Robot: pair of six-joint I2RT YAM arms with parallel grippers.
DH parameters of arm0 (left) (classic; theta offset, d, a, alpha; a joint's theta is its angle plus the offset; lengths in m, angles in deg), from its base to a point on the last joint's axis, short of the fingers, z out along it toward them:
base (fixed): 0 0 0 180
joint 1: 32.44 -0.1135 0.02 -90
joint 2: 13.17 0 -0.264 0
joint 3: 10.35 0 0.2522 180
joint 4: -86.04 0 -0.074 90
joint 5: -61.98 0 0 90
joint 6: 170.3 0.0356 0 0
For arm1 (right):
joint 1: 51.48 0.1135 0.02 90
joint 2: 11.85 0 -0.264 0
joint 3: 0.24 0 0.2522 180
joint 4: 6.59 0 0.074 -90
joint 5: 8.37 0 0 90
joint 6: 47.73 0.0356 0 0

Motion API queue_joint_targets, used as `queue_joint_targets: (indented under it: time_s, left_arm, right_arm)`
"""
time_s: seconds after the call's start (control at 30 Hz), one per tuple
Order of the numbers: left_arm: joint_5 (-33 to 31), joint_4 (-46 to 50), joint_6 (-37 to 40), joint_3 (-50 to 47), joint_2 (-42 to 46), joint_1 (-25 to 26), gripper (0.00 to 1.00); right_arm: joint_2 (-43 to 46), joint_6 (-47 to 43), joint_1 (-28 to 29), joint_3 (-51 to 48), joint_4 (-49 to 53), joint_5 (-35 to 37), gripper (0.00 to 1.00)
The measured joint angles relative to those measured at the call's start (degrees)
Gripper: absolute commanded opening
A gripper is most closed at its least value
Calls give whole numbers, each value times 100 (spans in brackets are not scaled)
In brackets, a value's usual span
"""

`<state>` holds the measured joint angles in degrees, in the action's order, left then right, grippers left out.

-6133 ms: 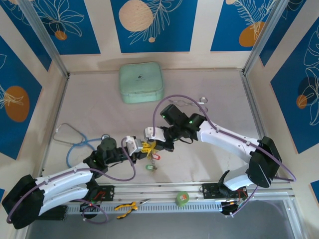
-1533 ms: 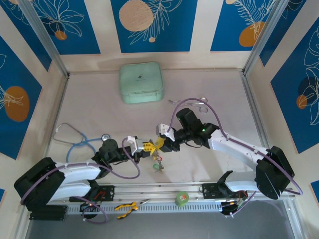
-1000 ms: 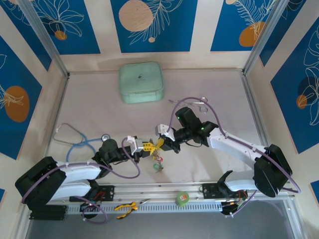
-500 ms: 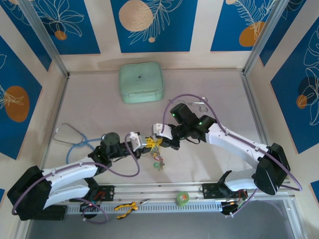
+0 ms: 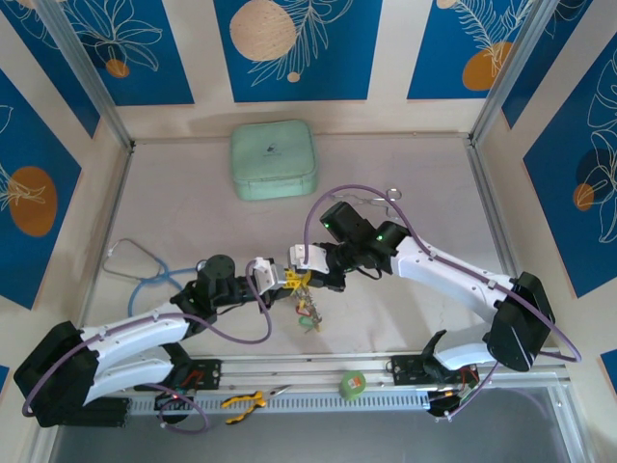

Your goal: Put the keys on the keyring

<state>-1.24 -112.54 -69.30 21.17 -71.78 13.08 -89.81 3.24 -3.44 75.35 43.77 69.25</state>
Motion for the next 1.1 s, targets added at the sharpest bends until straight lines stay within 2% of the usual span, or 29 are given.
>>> queue_joint_targets:
  time_s: [0.13, 0.2, 0.23, 0.27, 0.43, 0.73, 0.87, 1.1]
  left_arm:
    - [17, 2, 24, 0, 0, 0, 0]
    - [7, -35, 2, -2, 0, -2, 0]
    - [-4, -76, 0, -4, 0, 0, 0]
    - [-7, -166, -15, -31, -4, 0, 0]
    - [-44, -649, -157, -321, -157, 0, 0]
    - [-48, -1255, -321, -415, -385, 0, 0]
    - [-55, -1298, -341, -444, -387, 0, 0]
    - [-94, -1399, -361, -518, -361, 0, 0]
  right_arm:
    - [2, 15, -9, 0, 2, -13, 0]
    - [20, 116, -94, -50, -70, -103, 21]
    - [52, 188, -168, -120, -177, -190, 29]
    - [94, 262, -271, -219, -334, -304, 31]
    - [243, 564, -710, -654, -931, -774, 33]
    - [225, 881, -723, -957, -1438, -1425, 31]
    - [140, 914, -723, -957, -1508, -1530, 26]
    - [109, 909, -756, -966, -1521, -1532, 25]
